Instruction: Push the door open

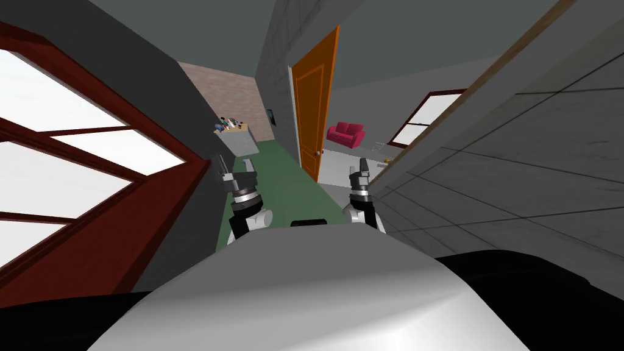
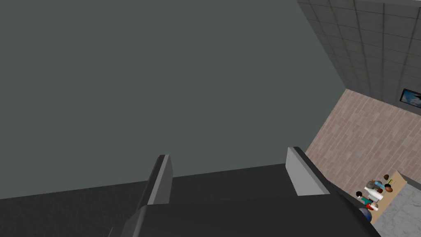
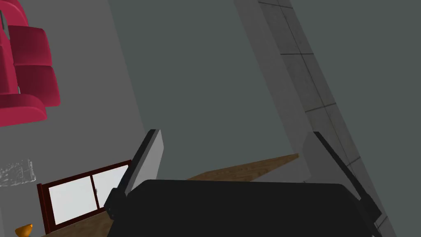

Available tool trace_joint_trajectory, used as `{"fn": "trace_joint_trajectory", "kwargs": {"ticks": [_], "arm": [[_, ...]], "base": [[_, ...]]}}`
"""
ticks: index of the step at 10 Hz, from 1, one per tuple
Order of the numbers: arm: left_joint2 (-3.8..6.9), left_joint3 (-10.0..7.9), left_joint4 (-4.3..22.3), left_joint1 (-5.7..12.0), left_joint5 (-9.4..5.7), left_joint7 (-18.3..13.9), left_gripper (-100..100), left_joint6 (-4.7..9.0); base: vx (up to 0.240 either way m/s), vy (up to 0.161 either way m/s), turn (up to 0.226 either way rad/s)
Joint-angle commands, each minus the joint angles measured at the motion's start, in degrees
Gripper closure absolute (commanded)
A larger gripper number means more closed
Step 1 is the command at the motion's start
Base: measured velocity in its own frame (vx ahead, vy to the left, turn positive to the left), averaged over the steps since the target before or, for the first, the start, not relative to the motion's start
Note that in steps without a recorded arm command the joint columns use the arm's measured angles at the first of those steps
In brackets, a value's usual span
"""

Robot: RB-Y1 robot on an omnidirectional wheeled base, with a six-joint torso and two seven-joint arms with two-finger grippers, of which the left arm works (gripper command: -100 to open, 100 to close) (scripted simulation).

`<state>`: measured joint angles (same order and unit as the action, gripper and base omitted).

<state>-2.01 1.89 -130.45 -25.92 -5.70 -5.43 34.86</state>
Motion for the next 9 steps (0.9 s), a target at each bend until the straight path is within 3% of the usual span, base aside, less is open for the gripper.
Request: {"fn": "trace_joint_trajectory", "kwargs": {"ticks": [1,9], "arm": [[0.91,0.25,1.53,0.28,-0.87,-1.05,-100,0.46],[4.18,1.63,9.81,1.77,-5.57,-6.73,-100,2.92]], "base": [[0.126,0.01,-0.232],[0.167,0.064,-0.239]]}}
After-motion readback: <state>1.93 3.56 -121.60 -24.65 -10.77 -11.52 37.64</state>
